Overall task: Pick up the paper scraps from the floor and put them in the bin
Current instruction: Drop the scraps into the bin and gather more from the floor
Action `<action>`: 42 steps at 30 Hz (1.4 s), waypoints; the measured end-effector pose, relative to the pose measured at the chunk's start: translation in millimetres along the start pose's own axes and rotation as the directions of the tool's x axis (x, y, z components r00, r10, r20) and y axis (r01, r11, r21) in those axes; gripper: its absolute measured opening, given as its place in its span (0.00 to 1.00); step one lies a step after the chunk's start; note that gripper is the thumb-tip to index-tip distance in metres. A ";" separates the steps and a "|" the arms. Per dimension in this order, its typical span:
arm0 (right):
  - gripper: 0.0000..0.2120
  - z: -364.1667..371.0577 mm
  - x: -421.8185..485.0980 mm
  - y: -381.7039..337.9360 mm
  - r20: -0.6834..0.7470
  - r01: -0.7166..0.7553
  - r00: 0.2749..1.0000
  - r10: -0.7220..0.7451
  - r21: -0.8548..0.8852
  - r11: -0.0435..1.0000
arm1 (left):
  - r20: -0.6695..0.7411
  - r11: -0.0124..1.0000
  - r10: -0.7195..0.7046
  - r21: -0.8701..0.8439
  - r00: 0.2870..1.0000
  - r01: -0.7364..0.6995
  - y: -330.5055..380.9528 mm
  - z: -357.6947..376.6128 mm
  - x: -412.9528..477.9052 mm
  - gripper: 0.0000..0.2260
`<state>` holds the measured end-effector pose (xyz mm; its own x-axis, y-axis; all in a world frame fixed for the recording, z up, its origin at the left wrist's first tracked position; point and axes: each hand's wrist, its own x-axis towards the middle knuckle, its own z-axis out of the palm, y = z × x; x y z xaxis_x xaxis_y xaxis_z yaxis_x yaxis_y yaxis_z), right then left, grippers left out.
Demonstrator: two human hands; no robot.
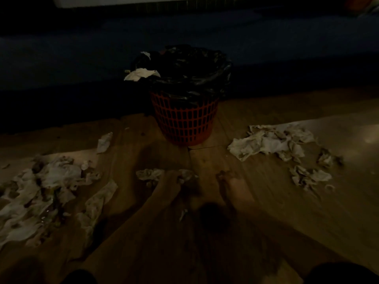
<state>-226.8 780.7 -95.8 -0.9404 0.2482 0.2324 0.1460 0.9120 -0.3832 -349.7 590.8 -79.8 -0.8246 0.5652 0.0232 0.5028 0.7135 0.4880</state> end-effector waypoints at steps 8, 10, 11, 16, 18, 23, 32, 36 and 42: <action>0.10 8.2 -31.9 0.9 0.120 -0.043 0.992 0.041 0.020 0.999 | 0.052 0.993 0.108 0.038 0.993 -0.110 38.4 -8.9 1.1 0.11; 0.10 2.2 -29.9 -3.6 0.118 -0.085 0.990 0.073 0.106 0.991 | 0.135 0.981 0.163 0.084 0.977 -0.175 28.4 -10.1 -14.3 0.16; 0.10 1.7 -27.4 -5.2 0.110 -0.113 0.989 0.097 0.143 0.983 | 0.214 0.979 0.178 0.058 0.960 -0.194 21.9 -9.5 -24.9 0.19; 0.08 -0.1 -15.7 -30.0 0.145 -0.128 0.984 0.103 0.176 0.976 | 0.234 0.985 0.163 0.020 0.959 -0.173 8.1 4.7 -72.9 0.24; 0.09 -3.1 -7.9 -43.1 0.137 -0.140 0.984 0.114 0.204 0.969 | 0.187 0.985 0.158 -0.095 0.969 -0.143 10.4 6.2 -84.2 0.15; 0.07 -4.0 3.5 -62.9 0.099 -0.139 0.988 0.117 0.254 0.957 | 0.104 0.979 0.099 -0.191 0.990 -0.078 2.1 3.2 -93.1 0.10; 0.06 -75.6 53.8 -84.7 -0.228 0.102 0.973 -0.034 0.294 0.950 | -0.172 0.924 0.363 -0.062 0.916 -0.378 22.1 -92.7 -18.4 0.11; 0.05 -139.9 122.2 -111.1 -0.507 0.209 0.862 -0.028 0.305 0.929 | -0.317 0.912 0.411 0.163 0.855 -0.377 76.5 -178.7 40.9 0.10; 0.03 -209.3 214.9 -139.6 -0.566 0.257 0.820 -0.087 0.228 0.939 | -0.471 0.894 0.448 0.214 0.760 -0.394 140.1 -275.7 102.8 0.07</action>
<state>-385.0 775.1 194.8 -0.6095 0.3090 0.7301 -0.1744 0.8461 -0.5037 -435.6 634.7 231.5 -0.5237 0.5540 0.6471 0.8298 0.5035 0.2405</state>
